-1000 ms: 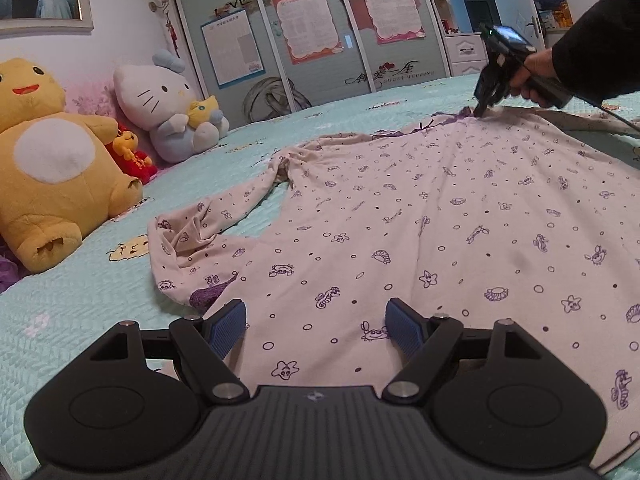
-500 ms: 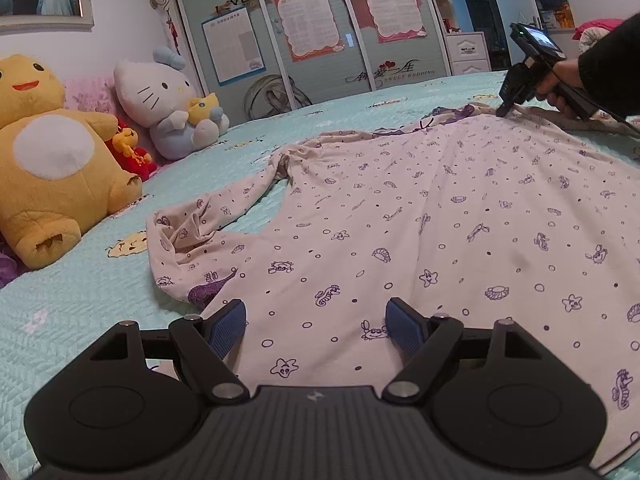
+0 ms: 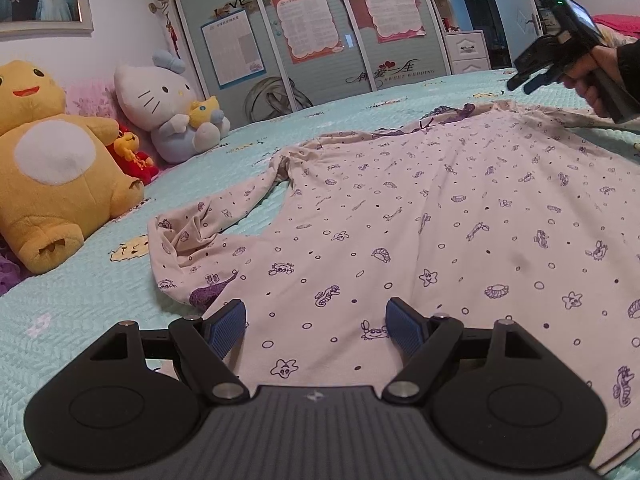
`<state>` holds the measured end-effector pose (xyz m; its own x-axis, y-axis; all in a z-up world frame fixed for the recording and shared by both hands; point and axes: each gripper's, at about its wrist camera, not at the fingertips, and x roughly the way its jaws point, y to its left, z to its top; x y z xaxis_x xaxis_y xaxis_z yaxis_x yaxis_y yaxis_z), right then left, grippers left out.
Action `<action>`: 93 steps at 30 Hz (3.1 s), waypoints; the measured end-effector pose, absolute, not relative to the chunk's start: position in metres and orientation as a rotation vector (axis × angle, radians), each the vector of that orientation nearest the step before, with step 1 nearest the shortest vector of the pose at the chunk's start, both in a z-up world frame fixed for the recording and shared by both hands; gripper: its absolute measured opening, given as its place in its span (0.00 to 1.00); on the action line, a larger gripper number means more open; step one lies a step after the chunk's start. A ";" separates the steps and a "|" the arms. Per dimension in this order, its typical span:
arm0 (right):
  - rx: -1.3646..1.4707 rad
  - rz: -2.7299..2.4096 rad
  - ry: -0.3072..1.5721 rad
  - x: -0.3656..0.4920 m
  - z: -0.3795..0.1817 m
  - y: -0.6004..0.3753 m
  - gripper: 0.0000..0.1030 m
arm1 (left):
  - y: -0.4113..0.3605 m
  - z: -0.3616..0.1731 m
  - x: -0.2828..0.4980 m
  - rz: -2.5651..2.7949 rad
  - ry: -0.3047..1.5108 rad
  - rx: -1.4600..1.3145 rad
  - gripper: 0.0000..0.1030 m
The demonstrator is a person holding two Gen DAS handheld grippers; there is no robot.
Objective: Fold clothes
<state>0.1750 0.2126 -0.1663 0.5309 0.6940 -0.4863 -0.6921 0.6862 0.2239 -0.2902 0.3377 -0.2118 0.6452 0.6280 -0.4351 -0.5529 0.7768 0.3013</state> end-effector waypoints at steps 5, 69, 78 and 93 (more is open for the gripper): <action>-0.049 0.828 0.650 0.177 -0.169 0.269 0.35 | 0.337 -0.212 -0.289 0.678 0.551 0.157 0.79; -0.112 0.626 0.683 0.227 -0.135 0.372 0.69 | 0.358 -0.210 -0.294 0.640 0.567 0.003 0.82; 0.158 0.988 0.837 0.195 -0.139 0.420 0.69 | 0.358 -0.210 -0.295 0.638 0.565 -0.004 0.82; 0.300 1.068 1.081 0.203 -0.202 0.516 0.03 | 0.360 -0.209 -0.296 0.630 0.564 -0.032 0.83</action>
